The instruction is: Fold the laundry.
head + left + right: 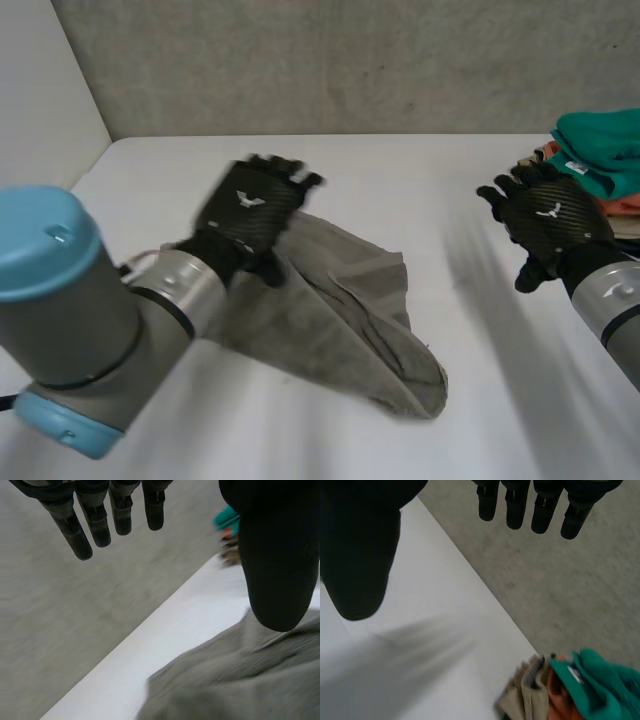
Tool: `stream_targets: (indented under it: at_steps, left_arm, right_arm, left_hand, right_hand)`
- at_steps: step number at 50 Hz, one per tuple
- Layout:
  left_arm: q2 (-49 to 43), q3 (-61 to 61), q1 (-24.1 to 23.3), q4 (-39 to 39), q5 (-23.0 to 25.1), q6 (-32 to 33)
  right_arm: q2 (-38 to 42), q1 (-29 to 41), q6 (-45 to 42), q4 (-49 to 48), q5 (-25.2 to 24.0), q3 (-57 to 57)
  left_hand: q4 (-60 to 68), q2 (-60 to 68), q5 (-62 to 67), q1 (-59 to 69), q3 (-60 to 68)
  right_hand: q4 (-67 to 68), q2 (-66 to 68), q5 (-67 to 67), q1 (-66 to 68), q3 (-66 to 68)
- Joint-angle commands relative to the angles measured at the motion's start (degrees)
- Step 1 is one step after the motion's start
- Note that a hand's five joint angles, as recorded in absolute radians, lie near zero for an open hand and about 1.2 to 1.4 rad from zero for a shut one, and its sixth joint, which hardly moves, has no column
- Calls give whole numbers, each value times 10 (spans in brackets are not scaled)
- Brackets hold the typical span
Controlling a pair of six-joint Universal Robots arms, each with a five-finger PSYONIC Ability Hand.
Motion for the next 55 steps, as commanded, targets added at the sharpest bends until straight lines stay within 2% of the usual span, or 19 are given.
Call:
stream_targets:
  at_steps: [1,3,6,11,15,24,27,29,30,31,34,36,37,38,42,44,48,50,55]
  left_arm:
    - [16,-29,39,-27,-39,3]
    - [12,-29,46,-27,-28,10]
    - [-26,-17,57,-25,9,57]
    - [-134,67,93,-33,61,173]
    - [-208,137,103,-59,82,224]
    - [-324,257,110,-137,120,236]
    - [-338,265,108,-138,130,237]
    - [-340,265,104,-137,132,237]
    - [-341,265,103,-137,132,237]
    - [-342,265,103,-137,131,237]
    - [-343,264,101,-137,131,235]
    - [-339,261,95,-136,130,237]
    - [-338,261,93,-136,127,237]
    - [-336,261,91,-135,124,236]
    - [-322,254,82,-124,109,234]
    - [-275,240,81,-120,90,229]
    - [-188,194,81,-118,72,228]
    - [-142,168,80,-119,70,228]
    - [-50,103,88,-120,70,225]
  right_arm:
    - [4,46,-21,102,-130,-61]
    - [8,50,-31,118,-160,-75]
    - [54,62,-64,138,-194,-109]
    - [155,132,-148,164,-185,-209]
    - [238,147,-176,204,-177,-286]
    - [359,153,-214,233,-176,-386]
    - [380,157,-221,233,-174,-403]
    - [384,161,-223,232,-174,-404]
    - [385,162,-225,231,-174,-405]
    - [385,162,-225,231,-176,-405]
    - [385,162,-224,228,-179,-407]
    - [385,162,-224,226,-178,-406]
    - [385,162,-224,226,-178,-406]
    - [385,162,-224,225,-178,-407]
    - [378,162,-221,226,-171,-407]
    - [371,162,-222,226,-160,-407]
    - [331,155,-217,227,-115,-396]
    - [298,145,-215,227,-76,-384]
    - [242,96,-228,236,-16,-335]
  left_hand:
    - [16,16,15,20,11]
    - [31,31,30,35,26]
    - [31,31,31,35,26]
    - [28,27,27,32,23]
    - [30,29,29,33,25]
    - [95,95,94,99,90]
    - [156,155,155,159,150]
    - [213,212,212,216,208]
    - [256,256,255,260,251]
    - [358,358,358,362,353]
    - [524,523,523,527,519]
    - [670,669,669,673,665]
    - [670,670,670,674,665]
    - [670,670,670,674,665]
    - [670,670,670,674,665]
    - [670,670,670,674,665]
    - [670,670,670,674,665]
    - [670,670,670,674,665]
    - [670,670,670,674,665]
  right_hand:
    - [-26,-24,-25,-38,-25]
    - [-26,-24,-25,-38,-25]
    - [-26,-24,-25,-38,-25]
    - [-26,-24,-25,-38,-25]
    - [-26,-24,-25,-38,-25]
    - [-26,-24,-25,-38,-25]
    - [37,39,38,25,38]
    - [87,89,88,76,88]
    - [164,166,165,153,165]
    - [221,223,223,210,222]
    - [468,470,470,457,469]
    - [533,535,534,521,534]
    - [573,575,574,562,574]
    - [673,675,674,661,674]
    - [674,676,675,662,675]
    - [674,676,675,662,675]
    - [674,676,675,662,675]
    - [674,676,675,662,675]
    - [674,676,675,662,675]
